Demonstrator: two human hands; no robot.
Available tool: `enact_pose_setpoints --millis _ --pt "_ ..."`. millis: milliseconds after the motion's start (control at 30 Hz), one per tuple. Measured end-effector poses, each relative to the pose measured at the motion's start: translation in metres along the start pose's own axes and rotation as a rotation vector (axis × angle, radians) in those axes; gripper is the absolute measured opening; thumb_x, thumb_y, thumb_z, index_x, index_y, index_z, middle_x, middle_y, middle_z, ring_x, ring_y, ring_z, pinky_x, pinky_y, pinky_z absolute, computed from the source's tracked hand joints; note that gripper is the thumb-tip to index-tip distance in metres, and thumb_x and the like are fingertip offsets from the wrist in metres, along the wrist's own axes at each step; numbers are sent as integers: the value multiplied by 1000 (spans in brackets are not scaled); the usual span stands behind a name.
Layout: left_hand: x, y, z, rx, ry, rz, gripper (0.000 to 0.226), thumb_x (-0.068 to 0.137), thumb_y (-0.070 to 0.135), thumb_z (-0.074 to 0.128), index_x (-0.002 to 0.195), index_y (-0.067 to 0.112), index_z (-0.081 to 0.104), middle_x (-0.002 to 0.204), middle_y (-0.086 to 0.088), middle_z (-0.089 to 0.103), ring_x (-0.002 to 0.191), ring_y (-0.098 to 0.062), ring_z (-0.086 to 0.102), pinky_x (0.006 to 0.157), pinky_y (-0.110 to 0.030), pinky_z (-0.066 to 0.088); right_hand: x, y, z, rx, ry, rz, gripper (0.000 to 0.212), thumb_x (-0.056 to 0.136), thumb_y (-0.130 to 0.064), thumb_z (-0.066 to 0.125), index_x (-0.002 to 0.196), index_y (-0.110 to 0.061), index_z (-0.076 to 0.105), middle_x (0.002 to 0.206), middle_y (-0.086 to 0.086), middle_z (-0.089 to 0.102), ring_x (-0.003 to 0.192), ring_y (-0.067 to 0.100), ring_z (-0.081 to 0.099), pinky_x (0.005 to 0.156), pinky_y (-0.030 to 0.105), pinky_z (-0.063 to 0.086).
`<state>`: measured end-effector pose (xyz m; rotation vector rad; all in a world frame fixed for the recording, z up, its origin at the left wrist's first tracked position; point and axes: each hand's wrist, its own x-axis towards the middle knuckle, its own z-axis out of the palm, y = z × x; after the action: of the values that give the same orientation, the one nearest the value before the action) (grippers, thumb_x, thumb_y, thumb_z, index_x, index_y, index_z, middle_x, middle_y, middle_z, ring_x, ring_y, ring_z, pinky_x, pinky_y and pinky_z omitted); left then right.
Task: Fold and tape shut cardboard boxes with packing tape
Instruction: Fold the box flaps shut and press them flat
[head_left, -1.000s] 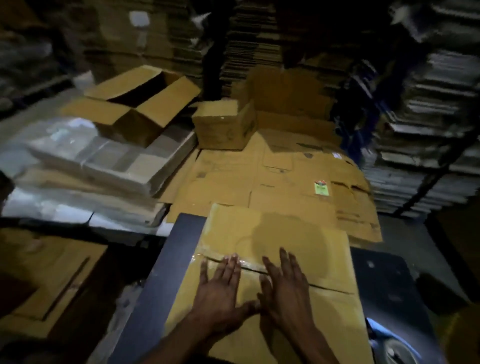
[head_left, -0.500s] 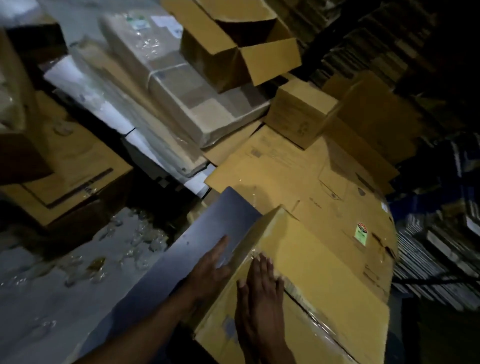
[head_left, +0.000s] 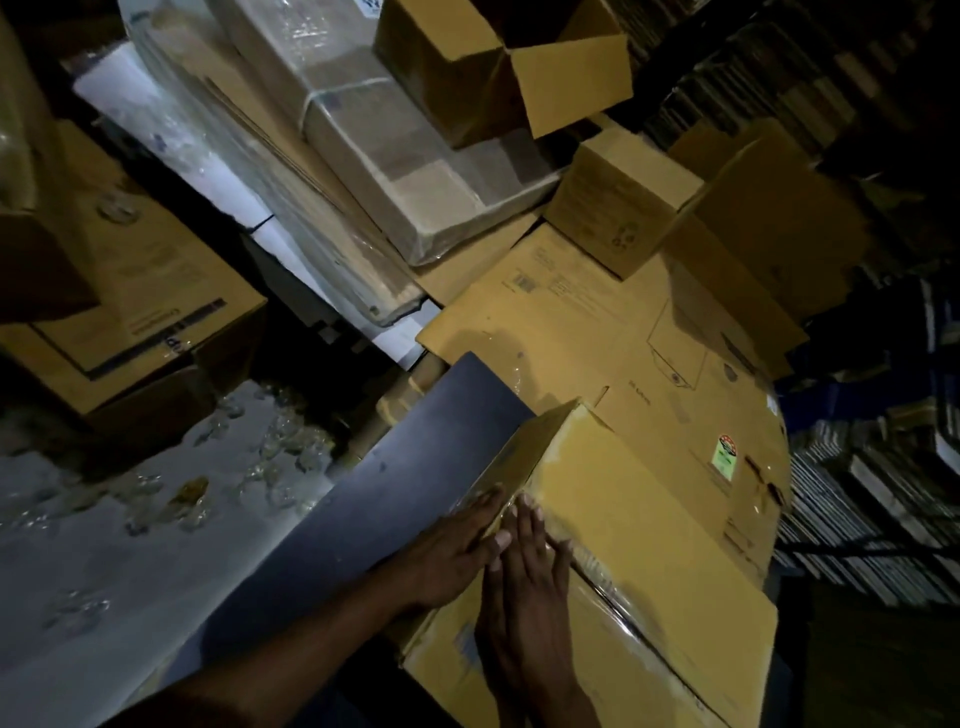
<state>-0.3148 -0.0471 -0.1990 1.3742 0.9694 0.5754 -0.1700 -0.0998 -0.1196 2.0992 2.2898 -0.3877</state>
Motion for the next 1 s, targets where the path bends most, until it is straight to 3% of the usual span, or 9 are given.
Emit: enact_pose_setpoints --millis 167,233,367,433,500,600,733,867,1000 --pt "17 9 -20 139 26 17 61 113 59 46 170 46 29 173 23 21 167 -8 10 135 -37 19 -6 26 -25 168 54 -53 63 116 -38 42 171 -34 12 177 -19 2 164 13 -8 132 49 -4" --pt "34 26 -37 167 17 45 57 114 51 51 168 39 39 172 13 34 162 -11 25 127 -30 30 -12 50 -37 137 96 -2 62 113 -38 49 169 -35 22 178 -17 6 165 13 -5 130 49 -1" --pt "94 59 -74 435 102 87 49 112 49 55 152 23 65 149 -7 69 129 -31 68 105 -47 57 -33 122 -58 67 31 186 63 105 -57 43 164 -37 37 176 -8 17 165 19 3 129 62 14" --pt "123 76 -79 600 204 113 45 109 42 58 148 23 70 129 -11 78 103 -35 76 86 -53 63 -50 166 -70 87 24 311 69 101 -68 40 163 -38 38 176 1 21 164 27 11 126 65 22" --pt "133 97 -67 775 314 151 42 106 31 61 145 22 71 120 -11 81 101 -34 76 86 -50 62 -65 207 -83 126 42 456 76 96 -69 53 163 -34 40 175 9 26 162 33 19 124 62 31" --pt "108 120 -14 887 375 252 46 101 36 64 146 25 69 126 -7 78 126 -32 69 106 -56 53 -85 257 -96 128 31 571 83 93 -61 71 164 -31 39 174 12 25 159 36 26 122 59 36" --pt "37 117 108 780 223 284 67 103 62 46 157 25 58 161 -3 58 156 -26 43 127 -58 28 -85 304 -111 284 -97 638 117 77 -80 76 169 -32 22 176 7 16 159 36 23 124 59 32" --pt "4 123 212 850 84 99 108 91 96 8 173 27 25 182 -4 21 170 -26 5 134 -62 5 -45 341 -121 328 -132 548 126 71 -91 69 169 -34 16 171 7 20 154 37 25 121 61 35" --pt "-24 113 287 978 118 -11 119 85 104 11 176 26 10 183 -14 -3 169 -30 -14 129 -69 -13 -29 374 -89 239 -114 399 135 61 -109 48 168 -35 13 161 11 36 144 40 37 113 56 43"
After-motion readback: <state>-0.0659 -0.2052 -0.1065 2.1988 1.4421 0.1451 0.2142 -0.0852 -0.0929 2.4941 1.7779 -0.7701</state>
